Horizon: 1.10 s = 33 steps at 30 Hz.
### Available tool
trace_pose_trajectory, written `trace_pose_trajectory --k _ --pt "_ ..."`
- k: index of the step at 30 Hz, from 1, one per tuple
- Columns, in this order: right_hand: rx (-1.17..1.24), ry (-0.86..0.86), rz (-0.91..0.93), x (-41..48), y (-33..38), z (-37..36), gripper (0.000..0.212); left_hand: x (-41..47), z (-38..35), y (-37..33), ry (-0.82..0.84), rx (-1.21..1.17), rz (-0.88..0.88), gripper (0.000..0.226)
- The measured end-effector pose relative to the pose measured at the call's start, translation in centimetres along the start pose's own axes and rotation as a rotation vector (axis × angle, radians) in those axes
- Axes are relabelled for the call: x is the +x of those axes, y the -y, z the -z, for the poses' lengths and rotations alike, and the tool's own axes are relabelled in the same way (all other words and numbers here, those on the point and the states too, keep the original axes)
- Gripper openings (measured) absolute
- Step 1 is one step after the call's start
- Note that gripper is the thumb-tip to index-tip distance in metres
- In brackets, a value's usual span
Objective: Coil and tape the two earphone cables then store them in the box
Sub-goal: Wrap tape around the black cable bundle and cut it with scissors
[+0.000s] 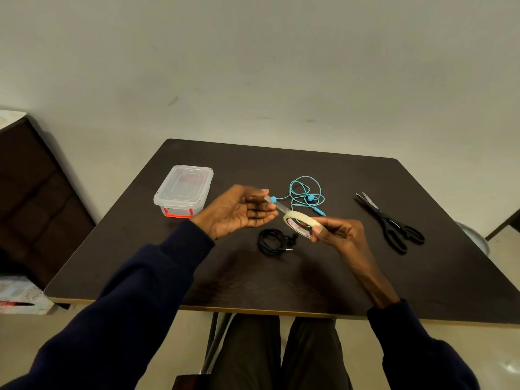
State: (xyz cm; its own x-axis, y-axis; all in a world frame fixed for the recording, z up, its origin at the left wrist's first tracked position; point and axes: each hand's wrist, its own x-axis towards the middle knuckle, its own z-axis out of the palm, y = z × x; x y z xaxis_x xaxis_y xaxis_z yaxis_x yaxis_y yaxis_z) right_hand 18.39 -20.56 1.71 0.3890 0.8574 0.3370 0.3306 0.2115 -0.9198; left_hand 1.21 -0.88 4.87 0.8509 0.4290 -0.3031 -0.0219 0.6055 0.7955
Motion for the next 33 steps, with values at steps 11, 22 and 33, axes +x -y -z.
trace_pose_trajectory --k 11,22,33 --pt "-0.108 -0.012 -0.028 0.5 -0.3 1.4 0.014 1.6 -0.5 1.4 -0.064 0.049 -0.022 0.026" --pt "-0.172 -0.004 -0.058 0.9 0.3 1.5 0.015 1.8 -1.6 3.1 -0.053 0.321 -0.149 0.052" --pt "-0.195 0.002 -0.063 1.0 0.4 1.6 0.015 1.6 -1.3 3.2 -0.054 0.579 -0.370 0.015"
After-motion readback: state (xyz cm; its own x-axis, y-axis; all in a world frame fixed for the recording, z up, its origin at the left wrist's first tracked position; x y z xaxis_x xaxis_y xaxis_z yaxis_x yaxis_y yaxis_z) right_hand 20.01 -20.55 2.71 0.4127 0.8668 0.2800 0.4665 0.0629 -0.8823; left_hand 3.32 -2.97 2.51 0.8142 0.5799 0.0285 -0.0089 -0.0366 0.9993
